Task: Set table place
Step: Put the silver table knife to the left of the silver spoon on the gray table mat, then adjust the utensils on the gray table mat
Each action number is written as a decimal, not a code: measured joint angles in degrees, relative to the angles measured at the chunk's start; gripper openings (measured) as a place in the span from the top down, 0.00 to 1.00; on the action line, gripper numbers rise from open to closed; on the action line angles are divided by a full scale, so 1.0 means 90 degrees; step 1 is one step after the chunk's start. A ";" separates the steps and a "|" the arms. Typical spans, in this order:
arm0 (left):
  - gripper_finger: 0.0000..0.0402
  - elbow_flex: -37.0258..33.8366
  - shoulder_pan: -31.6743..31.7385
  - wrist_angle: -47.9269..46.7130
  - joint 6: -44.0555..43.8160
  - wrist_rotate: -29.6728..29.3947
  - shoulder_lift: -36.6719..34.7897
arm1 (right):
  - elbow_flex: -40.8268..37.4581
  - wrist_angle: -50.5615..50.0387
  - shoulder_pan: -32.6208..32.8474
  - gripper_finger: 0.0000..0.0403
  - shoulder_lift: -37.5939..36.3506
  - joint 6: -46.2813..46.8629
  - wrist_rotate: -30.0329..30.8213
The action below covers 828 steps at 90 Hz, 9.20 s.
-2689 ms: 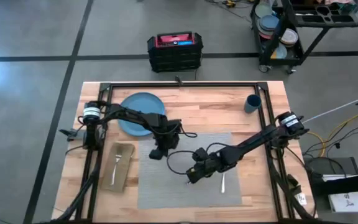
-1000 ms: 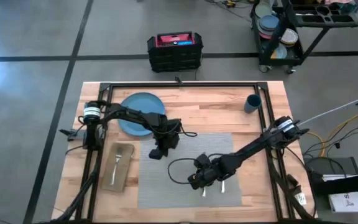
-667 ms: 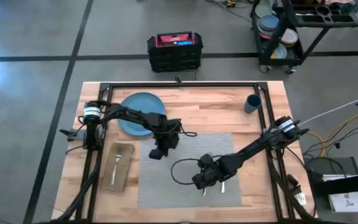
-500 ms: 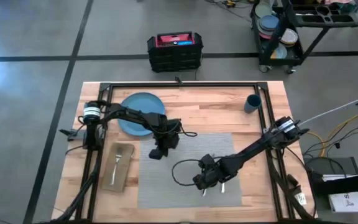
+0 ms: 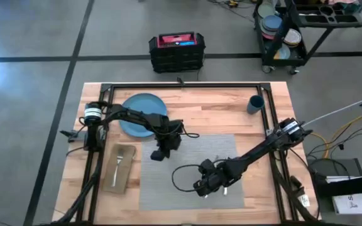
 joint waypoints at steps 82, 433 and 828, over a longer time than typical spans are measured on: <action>1.00 -0.0005 0.0032 0.0018 0.0029 0.0040 0.0000 | -0.0165 -0.0888 0.0376 1.00 -0.0097 0.0889 -0.0488; 1.00 0.0330 0.0189 -0.0032 -0.0573 0.0120 -0.0253 | -0.2533 -0.1195 -0.1787 1.00 -0.2057 -0.0440 -0.0264; 1.00 0.0041 0.0189 0.0442 -0.0670 0.0122 -0.0255 | -0.1358 -0.1671 0.0245 1.00 -0.1324 0.2398 0.1095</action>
